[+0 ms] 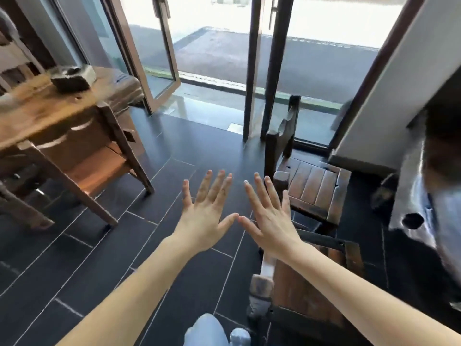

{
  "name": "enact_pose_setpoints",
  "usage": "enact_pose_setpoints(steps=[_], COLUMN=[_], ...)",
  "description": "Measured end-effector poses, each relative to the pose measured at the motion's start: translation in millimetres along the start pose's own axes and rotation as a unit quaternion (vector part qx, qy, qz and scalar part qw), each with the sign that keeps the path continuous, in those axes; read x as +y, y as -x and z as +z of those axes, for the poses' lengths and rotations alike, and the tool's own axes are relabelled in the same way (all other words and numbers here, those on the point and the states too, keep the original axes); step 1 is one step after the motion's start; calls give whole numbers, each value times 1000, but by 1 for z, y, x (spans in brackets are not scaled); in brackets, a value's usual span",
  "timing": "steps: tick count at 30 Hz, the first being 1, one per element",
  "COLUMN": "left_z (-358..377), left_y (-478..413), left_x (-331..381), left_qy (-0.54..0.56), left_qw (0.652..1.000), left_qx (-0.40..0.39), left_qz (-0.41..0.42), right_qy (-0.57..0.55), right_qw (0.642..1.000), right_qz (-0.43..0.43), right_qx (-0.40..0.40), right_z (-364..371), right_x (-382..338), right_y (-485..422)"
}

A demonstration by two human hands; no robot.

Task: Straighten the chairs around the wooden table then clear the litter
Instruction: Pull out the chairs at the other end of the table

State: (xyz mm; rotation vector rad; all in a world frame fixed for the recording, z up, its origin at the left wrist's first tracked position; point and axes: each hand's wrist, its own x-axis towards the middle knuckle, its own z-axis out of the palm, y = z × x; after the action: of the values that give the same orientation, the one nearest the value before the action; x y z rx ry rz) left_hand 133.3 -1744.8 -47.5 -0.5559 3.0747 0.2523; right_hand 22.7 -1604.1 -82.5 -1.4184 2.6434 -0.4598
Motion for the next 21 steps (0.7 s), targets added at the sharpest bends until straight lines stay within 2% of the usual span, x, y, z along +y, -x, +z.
enact_pose_setpoints(steps=[4,8,10,12,17,21], left_z=[10,14,16,19,34,56], left_y=[-97,-181,-225,-245,-281,-281], left_x=[16,42,51,56,71,78], left_qy=[16,5,1,-3,-14,-65], left_qw=[992,958,927,910,841,782], left_qx=[-13,-37,-52,-57,-127,-190], left_qz=[125,284,371,410,526,590], right_qy=[32,50,47,38,16,-84], right_qw=[992,963,932,915,831,762], right_qz=[124,264,354,397,553,642], right_qx=[9,34,53,53,52,8], right_z=[-7,-10,-10,-10,6,38], right_x=[43,76,84,79,63,43], right_y=[-28,-40,-49,-50,-75,-72])
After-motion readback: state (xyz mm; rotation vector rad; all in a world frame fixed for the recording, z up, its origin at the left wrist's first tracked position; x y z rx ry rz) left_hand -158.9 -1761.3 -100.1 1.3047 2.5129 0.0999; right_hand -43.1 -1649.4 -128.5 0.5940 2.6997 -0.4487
